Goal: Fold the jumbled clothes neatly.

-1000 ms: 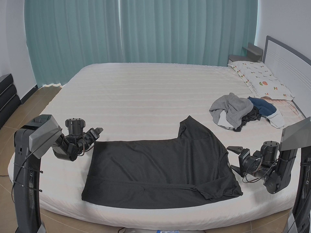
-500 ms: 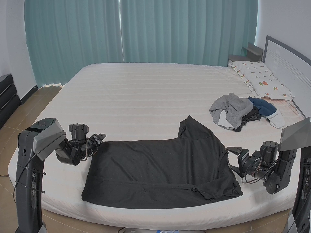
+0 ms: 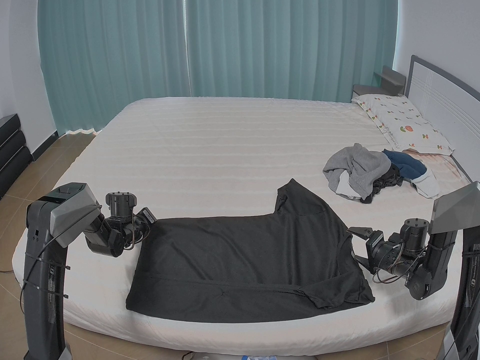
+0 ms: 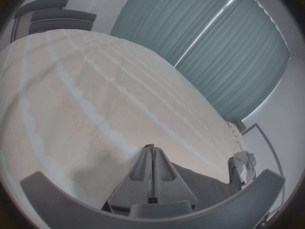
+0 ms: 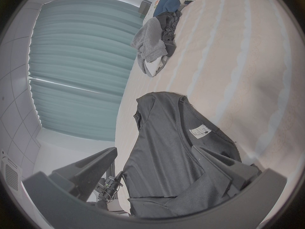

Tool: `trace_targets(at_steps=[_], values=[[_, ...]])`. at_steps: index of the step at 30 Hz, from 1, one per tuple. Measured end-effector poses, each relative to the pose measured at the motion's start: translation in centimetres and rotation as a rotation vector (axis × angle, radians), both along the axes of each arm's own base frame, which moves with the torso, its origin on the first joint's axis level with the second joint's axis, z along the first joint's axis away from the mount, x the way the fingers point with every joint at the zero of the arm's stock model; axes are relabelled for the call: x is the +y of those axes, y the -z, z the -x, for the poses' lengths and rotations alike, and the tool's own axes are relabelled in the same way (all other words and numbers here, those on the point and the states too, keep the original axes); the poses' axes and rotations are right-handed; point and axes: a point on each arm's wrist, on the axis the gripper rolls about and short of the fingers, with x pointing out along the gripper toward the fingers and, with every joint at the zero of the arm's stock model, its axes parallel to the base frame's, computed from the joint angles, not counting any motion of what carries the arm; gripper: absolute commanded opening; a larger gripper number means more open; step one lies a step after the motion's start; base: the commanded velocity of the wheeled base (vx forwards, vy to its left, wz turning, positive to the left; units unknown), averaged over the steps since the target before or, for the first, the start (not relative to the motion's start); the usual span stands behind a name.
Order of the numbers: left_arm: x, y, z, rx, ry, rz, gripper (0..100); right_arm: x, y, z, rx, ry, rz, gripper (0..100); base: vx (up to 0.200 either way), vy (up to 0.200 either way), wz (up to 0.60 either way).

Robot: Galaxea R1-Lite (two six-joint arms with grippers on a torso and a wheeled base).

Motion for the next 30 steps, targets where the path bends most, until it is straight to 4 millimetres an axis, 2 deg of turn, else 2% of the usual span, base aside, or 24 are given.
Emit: trace_targets(at_steps=[9, 14, 23, 30], values=[[0.0, -0.9, 0.5, -0.074, -0.030, 0.035, 0, 0.2, -1.1, -1.0, -0.052, -0.025, 0.055, 100, 0.000, 0.000, 0.00], [-0.1, -1.0, 0.8, -0.071, -0.027, 0.037, 0, 0.7, -1.4, -2.6, -0.053, -0.069, 0.136, 100, 0.000, 0.000, 0.00], [-0.3, -0.9, 1.4, -0.055, -0.025, 0.040, 0, 2.2, -3.2, -8.8, -0.080, -0.103, 0.317, 100, 0.000, 0.000, 0.00], [-0.3, -0.8, 1.7, -0.044, -0.027, 0.041, 0, 3.9, -3.1, -13.1, -0.065, -0.126, 0.448, 100, 0.000, 0.000, 0.00]])
